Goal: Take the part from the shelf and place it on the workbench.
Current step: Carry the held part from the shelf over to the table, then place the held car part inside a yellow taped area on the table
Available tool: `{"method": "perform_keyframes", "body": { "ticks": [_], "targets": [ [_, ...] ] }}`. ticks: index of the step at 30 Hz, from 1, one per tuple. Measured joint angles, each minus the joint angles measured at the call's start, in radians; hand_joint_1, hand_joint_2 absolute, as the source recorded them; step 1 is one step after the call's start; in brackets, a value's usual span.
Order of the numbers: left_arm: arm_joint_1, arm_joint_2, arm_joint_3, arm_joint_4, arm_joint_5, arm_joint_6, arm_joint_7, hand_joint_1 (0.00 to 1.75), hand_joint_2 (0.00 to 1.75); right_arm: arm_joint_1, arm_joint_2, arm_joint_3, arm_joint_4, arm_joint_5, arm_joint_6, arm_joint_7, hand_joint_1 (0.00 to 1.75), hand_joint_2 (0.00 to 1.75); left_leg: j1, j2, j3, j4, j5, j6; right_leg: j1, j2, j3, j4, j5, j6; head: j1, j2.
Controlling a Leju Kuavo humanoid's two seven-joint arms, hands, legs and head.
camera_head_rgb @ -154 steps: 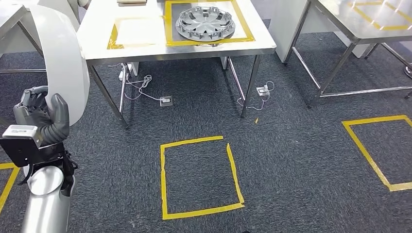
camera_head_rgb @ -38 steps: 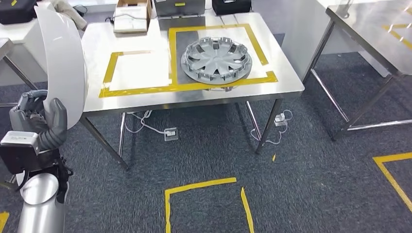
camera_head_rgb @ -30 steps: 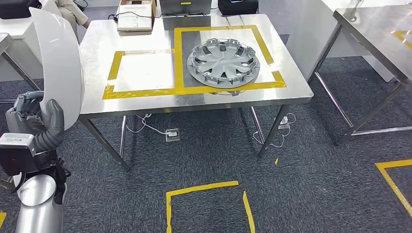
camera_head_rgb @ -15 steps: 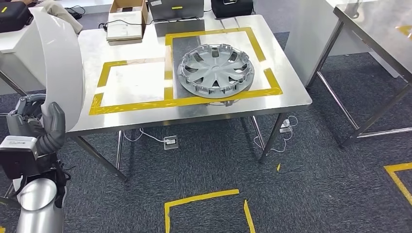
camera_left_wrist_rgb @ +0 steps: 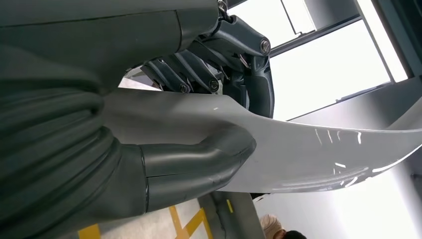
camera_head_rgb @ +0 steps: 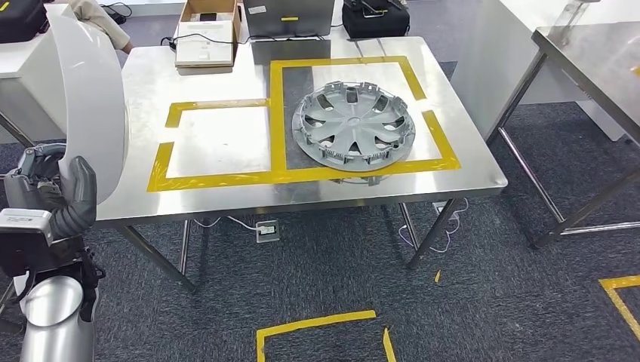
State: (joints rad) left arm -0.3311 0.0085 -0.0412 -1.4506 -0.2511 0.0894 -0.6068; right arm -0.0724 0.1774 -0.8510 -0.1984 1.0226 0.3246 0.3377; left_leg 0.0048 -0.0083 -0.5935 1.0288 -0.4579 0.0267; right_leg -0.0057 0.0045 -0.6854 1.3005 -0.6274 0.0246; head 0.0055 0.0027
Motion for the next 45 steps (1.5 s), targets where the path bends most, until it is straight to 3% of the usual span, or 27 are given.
{"method": "perform_keyframes", "body": {
  "ticks": [1, 2, 4, 5, 6, 7, 10, 11, 12, 14, 16, 17, 19, 21, 22, 25, 27, 30, 31, 32, 34, 36, 39, 45],
  "targets": [
    [0.001, 0.0, 0.0, 0.0, 0.0, -0.001, 0.0, 1.75, 1.75, 0.001, 0.0, -0.001, 0.0, -0.002, 0.001, 0.0, 0.0, 0.0, 0.0, -0.001, 0.01, 0.0, -0.009, -0.001, 0.0, 0.0, -0.017, -0.003, 0.002, 0.001, 0.0, 0.0],
    [0.001, 0.0, 0.0, 0.0, 0.0, -0.001, 0.001, 1.75, 1.75, 0.002, 0.0, -0.002, 0.0, -0.006, 0.003, 0.0, 0.0, 0.0, 0.0, -0.002, 0.021, 0.0, -0.018, -0.003, -0.001, 0.0, -0.019, -0.039, 0.027, 0.001, 0.0, 0.0],
    [0.0, 0.0, 0.0, 0.0, -0.001, -0.002, 0.001, 1.75, 1.75, 0.003, -0.002, -0.007, 0.0, -0.016, 0.011, 0.0, 0.0, 0.0, -0.001, -0.003, 0.044, 0.001, -0.037, -0.009, 0.001, -0.001, 0.008, -0.167, 0.131, -0.007, 0.001, 0.0],
    [0.0, 0.0, 0.0, 0.001, -0.001, -0.002, 0.001, 1.75, 1.75, 0.003, -0.002, -0.011, 0.0, -0.021, 0.016, -0.001, 0.0, 0.0, -0.002, -0.003, 0.051, 0.001, -0.046, -0.014, 0.003, -0.003, 0.021, -0.218, 0.166, -0.013, 0.001, 0.0],
    [0.0, 0.0, 0.0, 0.001, -0.002, -0.002, 0.002, 1.75, 1.75, 0.003, -0.003, -0.015, 0.0, -0.026, 0.021, -0.002, 0.0, 0.0, -0.003, -0.003, 0.056, 0.0, -0.054, -0.02, 0.005, -0.003, 0.03, -0.252, 0.189, -0.019, 0.0, 0.0],
    [0.0, 0.0, 0.0, 0.0, -0.002, -0.002, 0.002, 1.75, 1.75, 0.003, -0.003, -0.019, 0.0, -0.03, 0.024, -0.003, 0.0, 0.0, -0.004, -0.004, 0.061, 0.003, -0.058, -0.026, 0.007, -0.004, 0.035, -0.266, 0.194, -0.025, 0.0, 0.0],
    [-0.001, 0.002, 0.001, -0.002, -0.002, -0.003, 0.002, 1.75, 1.75, 0.003, -0.003, -0.028, 0.0, -0.042, 0.027, 0.011, 0.0, 0.0, -0.004, -0.003, 0.073, 0.022, -0.068, -0.045, 0.003, -0.003, 0.064, -0.274, 0.186, -0.045, -0.002, 0.0],
    [-0.003, 0.003, 0.001, -0.004, -0.002, -0.003, 0.002, 1.75, 1.75, 0.003, -0.003, -0.032, 0.0, -0.045, 0.027, 0.016, 0.0, 0.0, -0.004, -0.001, 0.061, 0.051, -0.078, -0.05, 0.002, -0.003, 0.076, -0.276, 0.181, -0.052, -0.003, 0.0],
    [-0.003, 0.004, 0.002, -0.004, -0.003, -0.003, 0.002, 1.75, 1.75, 0.002, -0.003, -0.035, 0.0, -0.048, 0.027, 0.017, 0.0, 0.0, -0.002, 0.0, 0.034, 0.101, -0.096, -0.054, 0.001, -0.003, 0.086, -0.277, 0.175, -0.057, -0.005, 0.0],
    [-0.001, 0.006, 0.003, -0.005, -0.004, -0.002, 0.003, 1.75, 1.75, 0.001, -0.003, -0.041, 0.0, -0.049, 0.027, 0.015, 0.0, 0.0, -0.001, 0.002, -0.049, 0.23, -0.143, -0.061, 0.0, -0.002, 0.101, -0.277, 0.159, -0.061, -0.007, 0.0],
    [0.004, 0.007, 0.003, -0.005, -0.006, -0.002, 0.004, 1.75, 1.75, 0.003, -0.003, -0.044, 0.0, -0.049, 0.027, 0.016, 0.0, 0.0, 0.0, 0.002, -0.106, 0.285, -0.16, -0.062, 0.0, -0.001, 0.121, -0.277, 0.141, -0.06, -0.007, 0.0],
    [0.004, 0.008, 0.003, -0.005, -0.006, -0.002, 0.004, 1.75, 1.75, 0.003, -0.003, -0.045, 0.0, -0.049, 0.027, 0.017, 0.0, 0.0, 0.0, 0.002, -0.109, 0.259, -0.137, -0.061, 0.0, -0.001, 0.134, -0.277, 0.131, -0.059, -0.007, 0.0],
    [0.004, 0.01, 0.003, -0.005, -0.01, -0.001, 0.004, 1.75, 1.75, 0.004, -0.003, -0.045, 0.0, -0.048, 0.026, 0.018, 0.0, 0.0, 0.0, 0.003, -0.083, 0.133, -0.039, -0.057, 0.0, 0.0, 0.163, -0.277, 0.108, -0.054, -0.008, 0.0],
    [0.005, 0.012, 0.004, -0.004, -0.025, 0.011, 0.005, 1.75, 1.75, 0.003, -0.003, -0.046, 0.0, -0.043, 0.015, 0.016, 0.0, 0.0, -0.002, 0.005, -0.061, 0.036, 0.023, -0.048, 0.002, 0.001, 0.181, -0.273, 0.086, -0.044, -0.008, 0.0],
    [0.006, 0.013, 0.005, -0.002, -0.037, 0.023, 0.007, 1.75, 1.75, 0.002, -0.003, -0.046, 0.0, -0.038, 0.004, 0.014, 0.0, 0.0, -0.003, 0.005, -0.057, 0.018, 0.032, -0.042, 0.003, 0.002, 0.187, -0.27, 0.079, -0.037, -0.008, 0.0],
    [0.001, 0.016, 0.014, 0.007, -0.069, 0.061, 0.015, 1.75, 1.75, 0.001, -0.004, -0.046, 0.0, -0.029, -0.021, 0.014, 0.0, 0.0, 0.0, 0.001, -0.038, 0.016, 0.017, -0.023, 0.006, 0.001, 0.193, -0.25, 0.068, -0.021, -0.006, 0.0],
    [-0.011, 0.02, 0.026, 0.023, -0.101, 0.093, 0.013, 1.75, 1.75, -0.002, -0.004, -0.046, 0.0, -0.034, -0.018, 0.017, 0.0, 0.0, 0.003, 0.0, -0.023, 0.015, 0.008, -0.013, 0.003, 0.0, 0.153, -0.182, 0.051, -0.011, -0.004, 0.0],
    [-0.041, 0.038, 0.039, 0.1, -0.242, 0.204, -0.007, 1.75, 1.75, -0.003, -0.004, -0.051, 0.0, -0.047, -0.005, 0.018, 0.0, 0.0, 0.003, -0.001, -0.007, 0.015, -0.008, -0.008, 0.001, -0.001, 0.029, -0.022, -0.004, -0.002, -0.002, 0.0],
    [-0.058, 0.047, 0.043, 0.147, -0.309, 0.26, -0.015, 1.75, 1.75, -0.003, -0.004, -0.055, 0.0, -0.048, -0.005, 0.018, 0.0, 0.0, 0.003, -0.003, 0.0, 0.015, -0.016, -0.009, 0.001, -0.001, -0.001, -0.003, -0.009, -0.003, -0.002, 0.0],
    [-0.079, 0.058, 0.047, 0.205, -0.381, 0.325, -0.02, 1.75, 1.75, -0.002, -0.004, -0.058, 0.0, -0.048, -0.007, 0.018, 0.0, 0.0, 0.003, -0.004, 0.009, 0.016, -0.024, -0.01, 0.001, -0.001, -0.016, -0.016, 0.008, -0.006, -0.001, 0.0],
    [-0.135, 0.077, 0.051, 0.341, -0.518, 0.457, -0.016, 1.75, 1.75, -0.002, -0.004, -0.062, 0.0, -0.044, -0.012, 0.018, 0.0, 0.0, 0.003, -0.006, 0.029, 0.015, -0.04, -0.016, 0.002, -0.001, -0.005, -0.124, 0.107, -0.016, -0.001, 0.0],
    [-0.203, 0.093, 0.053, 0.486, -0.667, 0.556, 0.026, 1.75, 1.75, -0.002, -0.004, -0.063, 0.0, -0.036, -0.017, 0.016, 0.0, 0.0, 0.0, -0.008, 0.041, 0.017, -0.053, -0.025, 0.006, -0.002, 0.015, -0.222, 0.177, -0.026, -0.001, 0.0],
    [-0.276, 0.109, 0.063, 0.644, -0.893, 0.6, 0.113, 1.75, 1.75, -0.003, -0.004, -0.063, 0.0, -0.025, -0.02, 0.016, 0.0, 0.0, -0.003, -0.01, 0.047, 0.018, -0.059, -0.037, 0.008, 0.0, 0.024, -0.25, 0.197, -0.033, -0.002, 0.0],
    [-0.357, 0.109, 0.078, 0.807, -1.102, 0.603, 0.215, 1.75, 1.75, -0.004, -0.004, -0.063, 0.0, -0.015, -0.024, 0.018, 0.0, 0.0, -0.003, -0.005, 0.065, -0.007, -0.063, -0.031, 0.007, 0.012, 0.028, -0.254, 0.197, -0.043, -0.003, 0.0]
  ]
}}
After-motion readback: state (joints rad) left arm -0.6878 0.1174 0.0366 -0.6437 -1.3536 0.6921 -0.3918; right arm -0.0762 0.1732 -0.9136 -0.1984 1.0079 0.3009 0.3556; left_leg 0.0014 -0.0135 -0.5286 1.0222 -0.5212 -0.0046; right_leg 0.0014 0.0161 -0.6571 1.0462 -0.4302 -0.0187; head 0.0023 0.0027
